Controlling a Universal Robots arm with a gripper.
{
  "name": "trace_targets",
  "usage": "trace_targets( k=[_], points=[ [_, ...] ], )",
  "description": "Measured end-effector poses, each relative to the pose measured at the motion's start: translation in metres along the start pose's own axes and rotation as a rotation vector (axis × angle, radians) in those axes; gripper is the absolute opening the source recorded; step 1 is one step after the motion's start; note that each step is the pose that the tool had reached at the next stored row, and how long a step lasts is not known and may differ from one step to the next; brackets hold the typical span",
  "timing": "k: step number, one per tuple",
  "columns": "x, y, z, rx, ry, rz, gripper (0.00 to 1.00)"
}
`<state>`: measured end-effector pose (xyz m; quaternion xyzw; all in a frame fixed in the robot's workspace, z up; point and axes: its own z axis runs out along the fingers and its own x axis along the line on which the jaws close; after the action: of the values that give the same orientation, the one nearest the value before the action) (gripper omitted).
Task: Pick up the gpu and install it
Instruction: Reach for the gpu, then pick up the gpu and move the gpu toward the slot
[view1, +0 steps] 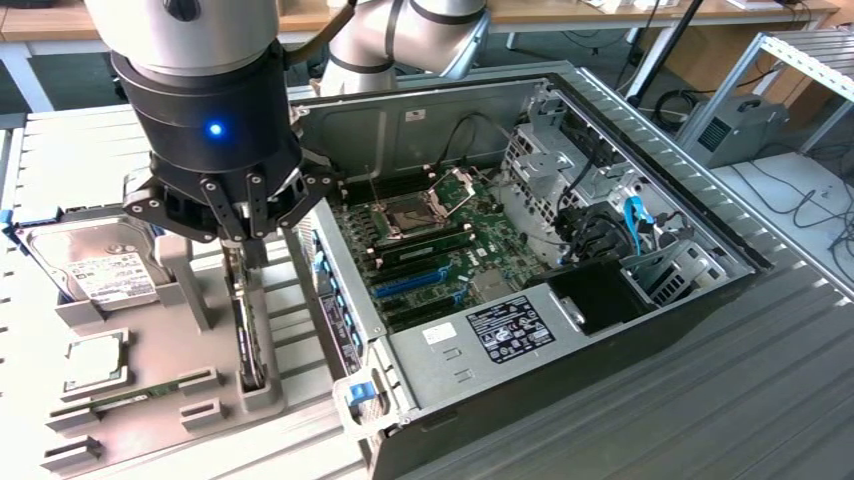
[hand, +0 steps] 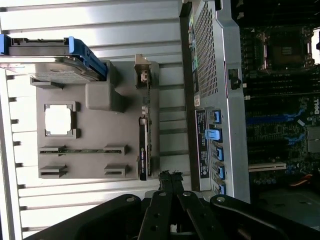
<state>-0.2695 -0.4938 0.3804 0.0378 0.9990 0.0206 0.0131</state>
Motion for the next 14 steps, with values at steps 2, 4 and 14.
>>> trace_targets(
  k=[2,4,14],
  points=[
    [-0.0001,-0.0008,0.0,0.0,0.0,0.0,0.11],
    [-0.0002,-0.0022,-0.0001,0.0,0.0,0.0,0.11],
    [-0.0002,-0.0028,-0.0001,0.0,0.0,0.0,0.11]
  ],
)
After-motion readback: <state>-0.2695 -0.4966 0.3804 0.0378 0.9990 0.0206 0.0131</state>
